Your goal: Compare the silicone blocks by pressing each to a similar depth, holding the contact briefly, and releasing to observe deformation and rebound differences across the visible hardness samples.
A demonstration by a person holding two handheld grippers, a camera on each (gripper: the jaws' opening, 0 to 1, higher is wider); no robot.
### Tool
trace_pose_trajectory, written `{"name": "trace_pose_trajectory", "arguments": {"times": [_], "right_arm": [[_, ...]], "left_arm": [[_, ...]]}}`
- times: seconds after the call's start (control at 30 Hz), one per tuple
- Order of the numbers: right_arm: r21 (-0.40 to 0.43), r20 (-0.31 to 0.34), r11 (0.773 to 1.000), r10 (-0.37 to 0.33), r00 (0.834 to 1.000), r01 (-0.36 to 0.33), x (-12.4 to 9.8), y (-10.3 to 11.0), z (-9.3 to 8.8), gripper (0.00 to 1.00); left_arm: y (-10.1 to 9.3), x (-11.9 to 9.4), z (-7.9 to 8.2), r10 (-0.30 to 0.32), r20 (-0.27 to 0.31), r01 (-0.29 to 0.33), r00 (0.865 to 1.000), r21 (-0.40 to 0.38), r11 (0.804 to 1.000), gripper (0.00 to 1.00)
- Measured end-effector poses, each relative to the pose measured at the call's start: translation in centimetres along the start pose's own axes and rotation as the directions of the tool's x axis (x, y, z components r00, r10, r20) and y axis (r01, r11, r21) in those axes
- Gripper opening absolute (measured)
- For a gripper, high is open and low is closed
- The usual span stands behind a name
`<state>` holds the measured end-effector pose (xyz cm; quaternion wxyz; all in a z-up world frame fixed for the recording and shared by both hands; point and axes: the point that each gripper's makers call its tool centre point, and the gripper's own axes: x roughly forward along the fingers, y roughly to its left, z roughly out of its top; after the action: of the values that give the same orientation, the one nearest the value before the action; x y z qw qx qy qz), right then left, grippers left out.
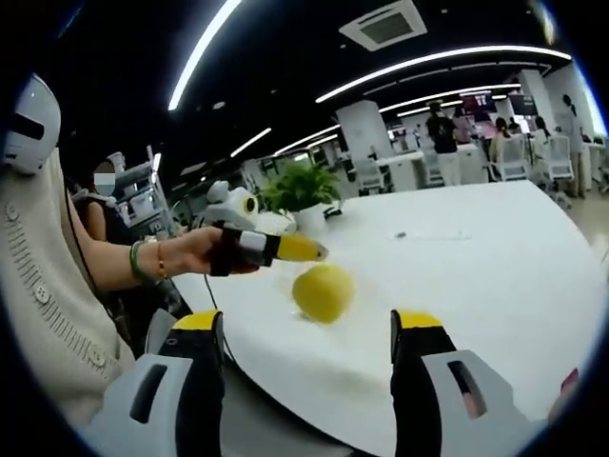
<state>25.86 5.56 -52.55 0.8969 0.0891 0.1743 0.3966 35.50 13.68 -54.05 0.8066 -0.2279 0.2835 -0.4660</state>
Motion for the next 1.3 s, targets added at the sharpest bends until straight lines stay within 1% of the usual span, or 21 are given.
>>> {"name": "trace_pose_trajectory", "arguments": {"times": [0.07, 0.2, 0.47, 0.63, 0.83, 1.07, 1.3], "right_arm": [[-0.014, -0.003, 1.000, 0.001, 1.000, -0.001, 0.1, 0.1, 0.2, 0.67], [-0.038, -0.008, 0.999, 0.009, 1.000, -0.009, 0.5, 0.4, 0.9, 0.68], [-0.101, -0.028, 0.994, 0.037, 0.999, -0.040, 1.7, 1.2, 2.5, 0.70], [-0.144, -0.048, 0.988, 0.048, 0.998, -0.054, 2.9, 1.6, 3.2, 0.74], [-0.167, -0.062, 0.982, 0.079, 0.995, -0.089, 4.3, 2.1, 3.8, 0.77], [-0.213, -0.121, 0.965, 0.131, 0.984, -0.155, 6.5, 2.8, 3.7, 0.80], [-0.243, -0.166, 0.944, 0.186, 0.968, -0.223, 9.0, 3.4, 3.7, 0.81]], "left_arm": [[-0.2, -0.4, 0.1, -0.001, 0.001, 0.001, 1.000, 0.008, 1.000, 0.00], [-0.8, -1.5, 0.5, -0.004, -0.005, 0.004, 1.000, 0.048, 0.999, 0.00], [-1.8, -3.4, 1.0, -0.019, -0.013, 0.020, 1.000, 0.100, 0.995, 0.00], [-2.3, -4.5, 1.3, -0.028, -0.007, 0.028, 1.000, 0.114, 0.993, 0.00], [-2.8, -5.7, 1.6, -0.039, -0.015, 0.040, 0.999, 0.126, 0.991, 0.00], [-3.3, -6.8, 2.4, -0.038, -0.011, 0.040, 0.999, 0.147, 0.988, 0.00], [-4.4, -7.7, 3.5, -0.059, -0.006, 0.059, 0.998, 0.175, 0.983, 0.00]]}}
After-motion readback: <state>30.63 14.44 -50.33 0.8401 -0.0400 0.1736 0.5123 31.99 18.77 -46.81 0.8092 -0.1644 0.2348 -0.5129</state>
